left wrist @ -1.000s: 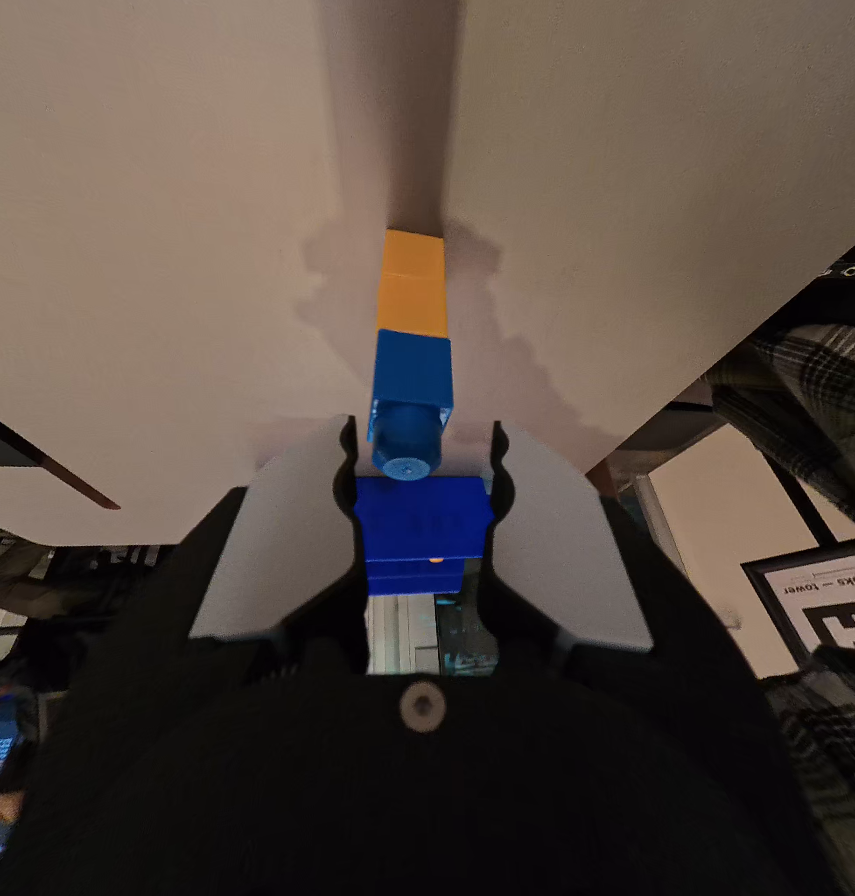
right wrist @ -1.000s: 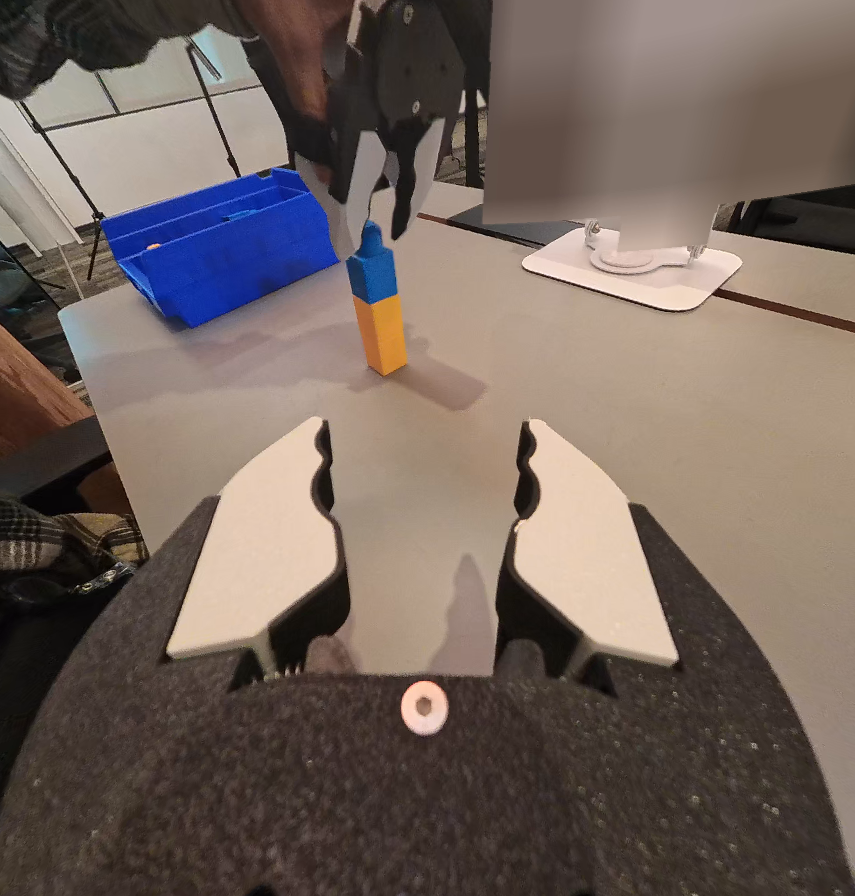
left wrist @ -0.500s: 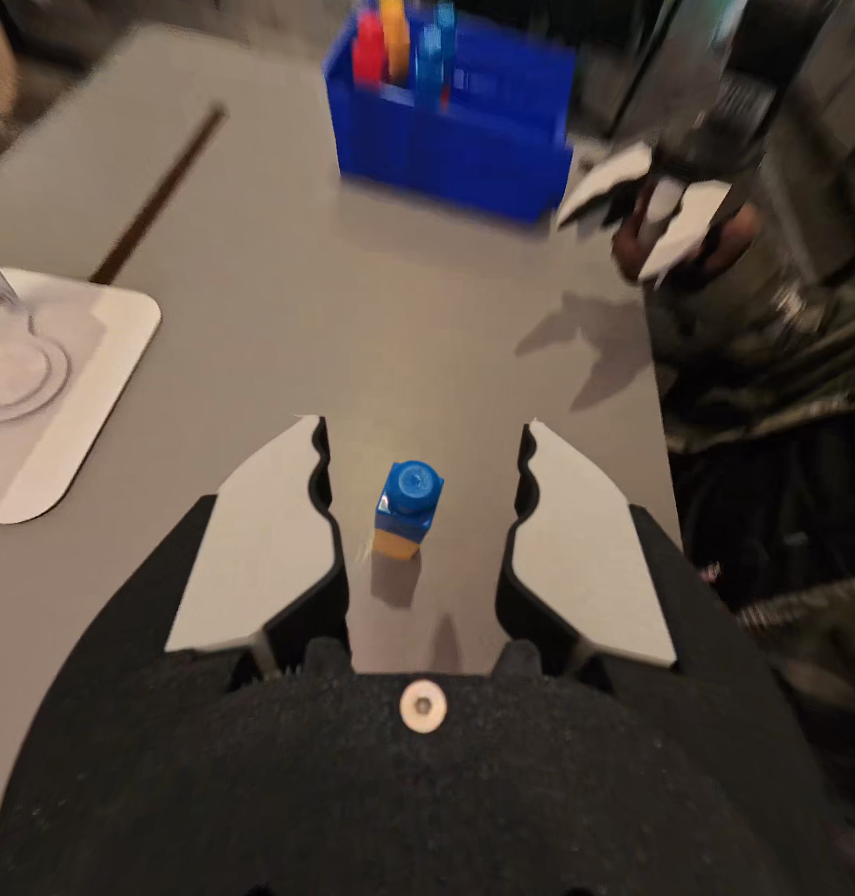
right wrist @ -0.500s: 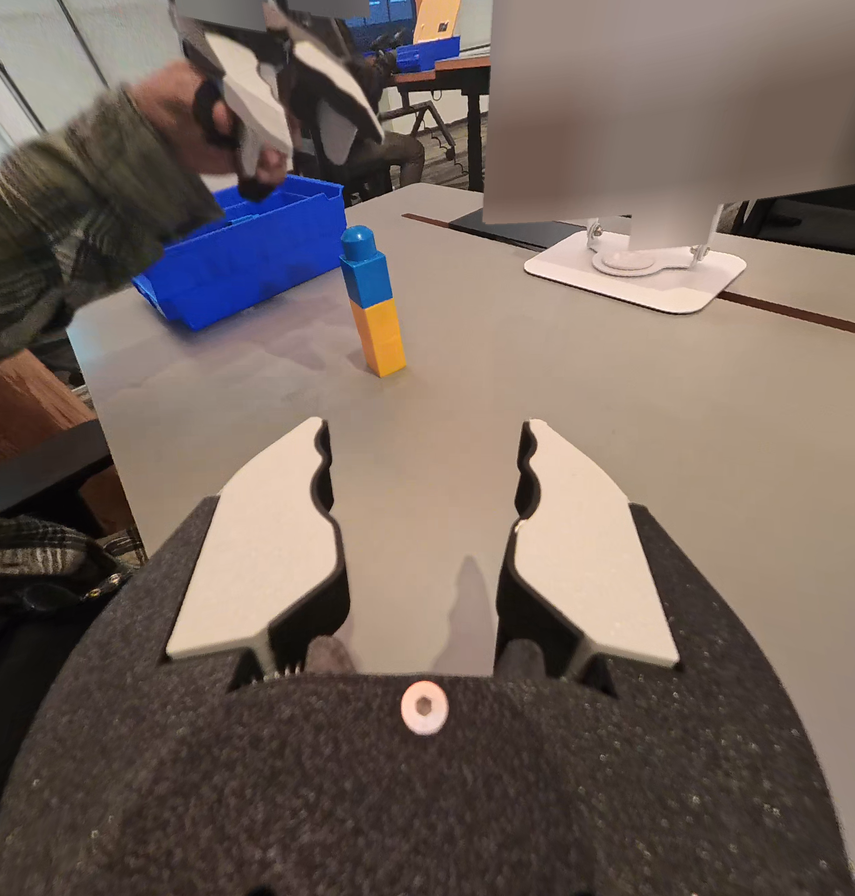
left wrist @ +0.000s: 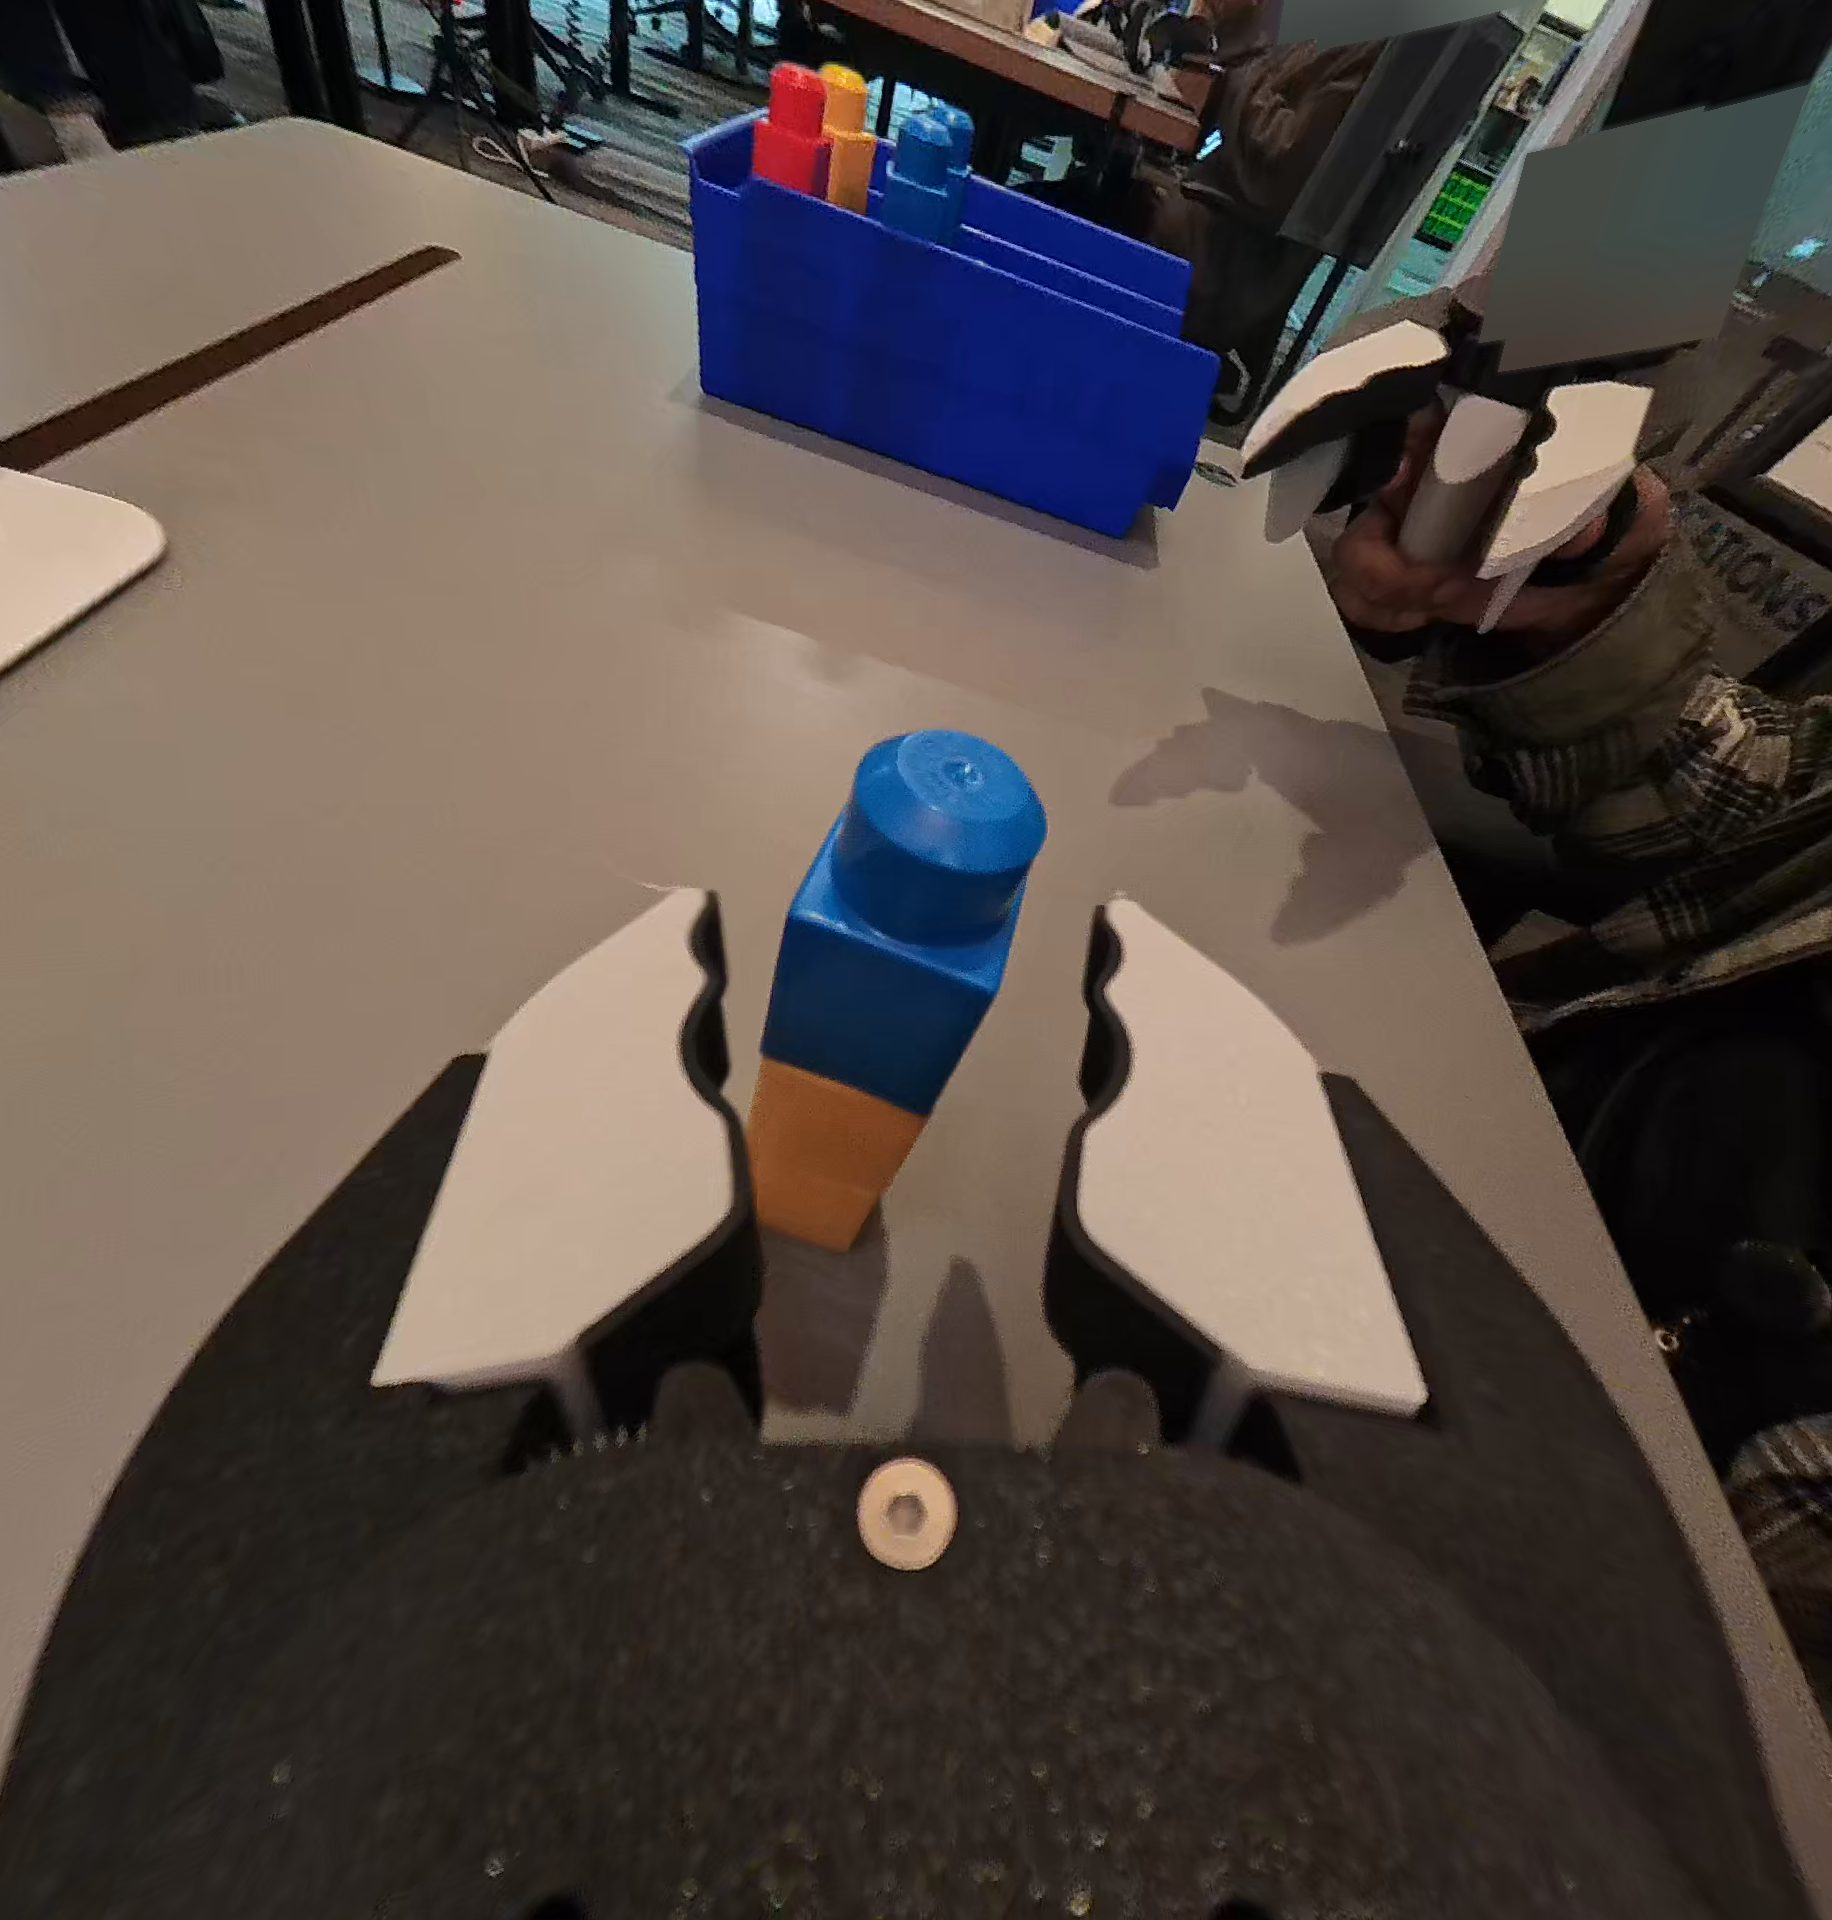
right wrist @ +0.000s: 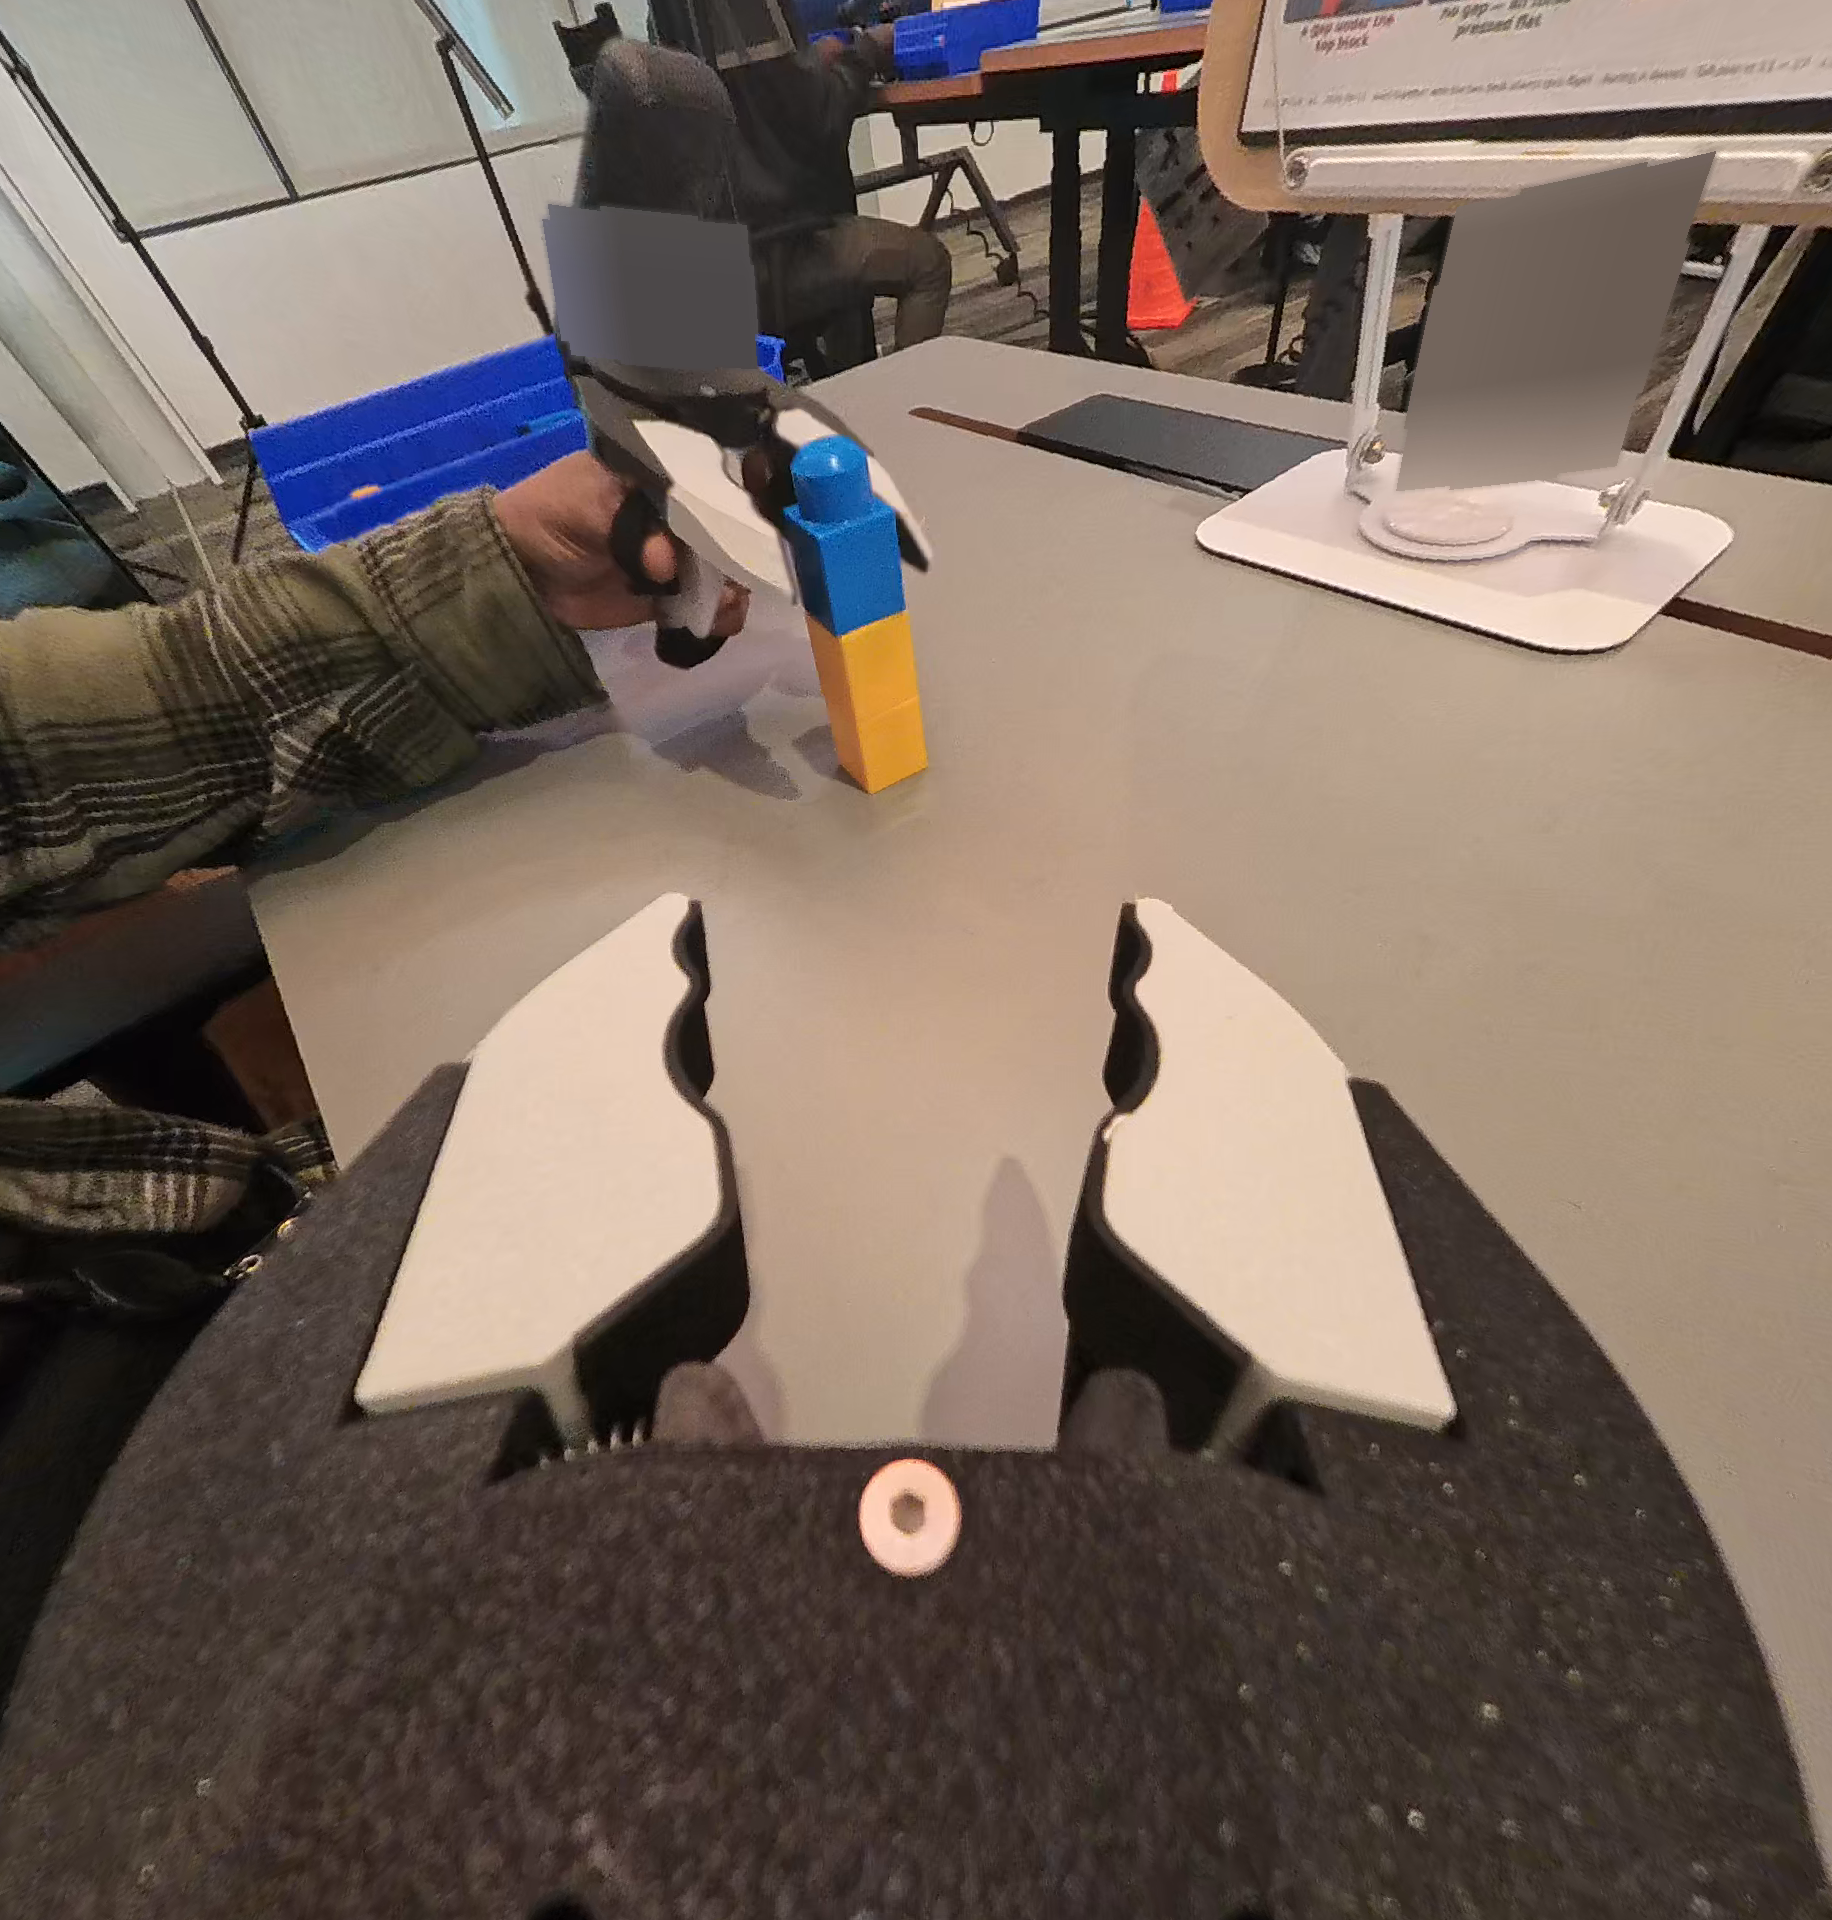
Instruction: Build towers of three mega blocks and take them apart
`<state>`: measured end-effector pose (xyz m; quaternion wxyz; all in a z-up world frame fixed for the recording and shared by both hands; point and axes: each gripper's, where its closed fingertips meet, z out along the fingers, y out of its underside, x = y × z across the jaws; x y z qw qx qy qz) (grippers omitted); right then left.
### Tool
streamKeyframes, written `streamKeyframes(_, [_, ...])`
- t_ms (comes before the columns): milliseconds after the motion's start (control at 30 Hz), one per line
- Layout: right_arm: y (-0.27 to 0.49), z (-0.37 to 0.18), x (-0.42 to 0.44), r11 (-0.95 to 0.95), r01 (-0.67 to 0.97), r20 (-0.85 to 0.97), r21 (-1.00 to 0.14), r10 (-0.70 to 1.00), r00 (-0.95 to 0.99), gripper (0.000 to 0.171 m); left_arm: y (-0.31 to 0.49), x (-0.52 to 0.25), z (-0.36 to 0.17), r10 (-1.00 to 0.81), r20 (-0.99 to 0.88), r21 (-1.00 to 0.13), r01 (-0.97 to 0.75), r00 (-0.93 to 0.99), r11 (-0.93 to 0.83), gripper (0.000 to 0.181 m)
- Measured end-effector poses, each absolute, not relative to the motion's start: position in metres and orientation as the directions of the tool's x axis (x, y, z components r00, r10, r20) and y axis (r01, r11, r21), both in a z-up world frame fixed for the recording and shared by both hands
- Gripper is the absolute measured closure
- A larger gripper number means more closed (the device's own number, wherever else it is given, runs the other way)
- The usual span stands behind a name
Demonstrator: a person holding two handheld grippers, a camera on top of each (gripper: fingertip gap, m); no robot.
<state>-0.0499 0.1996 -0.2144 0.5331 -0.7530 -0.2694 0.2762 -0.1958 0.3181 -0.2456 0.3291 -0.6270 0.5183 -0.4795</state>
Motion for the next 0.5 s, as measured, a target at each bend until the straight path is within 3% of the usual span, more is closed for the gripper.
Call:
streamKeyframes(67, [0.200, -0.214, -0.051, -0.285, 0.118, -0.123, -0.951, 0.700, 0.703, 0.097, 0.315, -0.193, -0.247, -0.962, 0.272, -0.911, -0.327, -0.023, -0.250, 0.141])
streamKeyframes(500, [0.206, -0.222, -0.060, -0.304, 0.143, -0.123, -0.942, 0.708, 0.695, 0.099, 0.314, -0.190, -0.250, -0.984, 0.123, -0.943, -0.295, 0.132, -0.157, 0.144])
